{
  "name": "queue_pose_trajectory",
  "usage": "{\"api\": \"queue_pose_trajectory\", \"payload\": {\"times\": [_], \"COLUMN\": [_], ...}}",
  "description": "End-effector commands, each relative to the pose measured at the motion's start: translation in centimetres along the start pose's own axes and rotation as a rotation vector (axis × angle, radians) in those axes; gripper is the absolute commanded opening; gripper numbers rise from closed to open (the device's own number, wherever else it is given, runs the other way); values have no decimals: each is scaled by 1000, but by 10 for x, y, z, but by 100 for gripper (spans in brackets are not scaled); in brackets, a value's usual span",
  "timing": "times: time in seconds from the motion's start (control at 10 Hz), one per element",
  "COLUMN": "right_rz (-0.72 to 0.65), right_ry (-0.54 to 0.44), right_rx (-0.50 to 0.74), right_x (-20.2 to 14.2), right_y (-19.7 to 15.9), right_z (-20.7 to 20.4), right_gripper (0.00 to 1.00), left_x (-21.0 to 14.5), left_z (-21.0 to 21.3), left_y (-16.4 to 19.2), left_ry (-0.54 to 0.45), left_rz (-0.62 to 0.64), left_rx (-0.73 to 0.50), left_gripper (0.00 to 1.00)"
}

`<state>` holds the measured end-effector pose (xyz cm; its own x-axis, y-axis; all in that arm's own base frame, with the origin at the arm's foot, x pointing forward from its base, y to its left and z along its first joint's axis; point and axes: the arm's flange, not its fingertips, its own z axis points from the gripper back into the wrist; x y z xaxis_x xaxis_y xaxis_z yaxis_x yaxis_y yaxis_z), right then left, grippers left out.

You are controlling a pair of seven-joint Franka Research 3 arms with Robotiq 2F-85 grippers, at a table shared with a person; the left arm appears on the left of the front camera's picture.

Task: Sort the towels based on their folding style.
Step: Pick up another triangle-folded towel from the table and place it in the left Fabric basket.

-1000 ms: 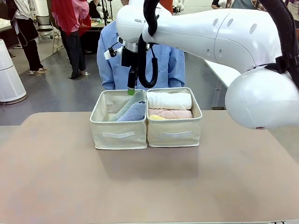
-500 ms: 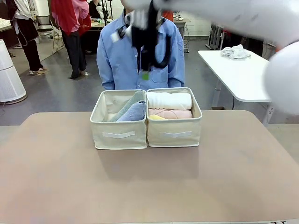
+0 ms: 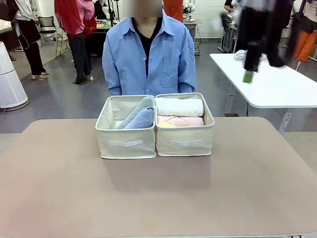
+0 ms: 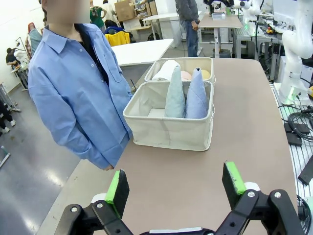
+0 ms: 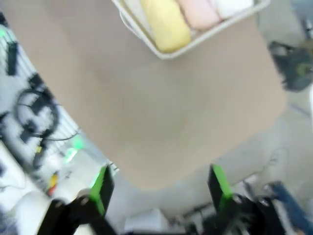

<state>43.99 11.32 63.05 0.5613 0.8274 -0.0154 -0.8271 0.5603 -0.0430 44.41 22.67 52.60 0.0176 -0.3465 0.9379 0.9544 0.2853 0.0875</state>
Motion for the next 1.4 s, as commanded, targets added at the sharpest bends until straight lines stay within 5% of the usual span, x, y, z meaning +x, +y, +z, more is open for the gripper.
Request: {"api": "queue_pose_trajectory", "payload": {"times": [0.0,0.8,0.9,1.1,1.3], "right_rz": [6,-17,323,738,823], "right_ry": [-86,-63,-93,-379,-705], "right_rx": [4,16,380,522,437], "right_x": [-23,-31,-50,-120,-198], "right_y": [11,2,-1,-45,-106], "right_z": [-51,-48,-29,6,6], "right_gripper": [100,100,100,100,100], "left_x": [1,1,1,1,1], "left_z": [1,1,1,1,1], "left_y": [-2,-2,-2,-2,-2], "left_ry": [6,6,6,6,6], "left_rz": [-9,-9,-9,-9,-9], "left_rx": [-2,-2,-2,-2,-2], "left_gripper": [100,100,100,100,100]}}
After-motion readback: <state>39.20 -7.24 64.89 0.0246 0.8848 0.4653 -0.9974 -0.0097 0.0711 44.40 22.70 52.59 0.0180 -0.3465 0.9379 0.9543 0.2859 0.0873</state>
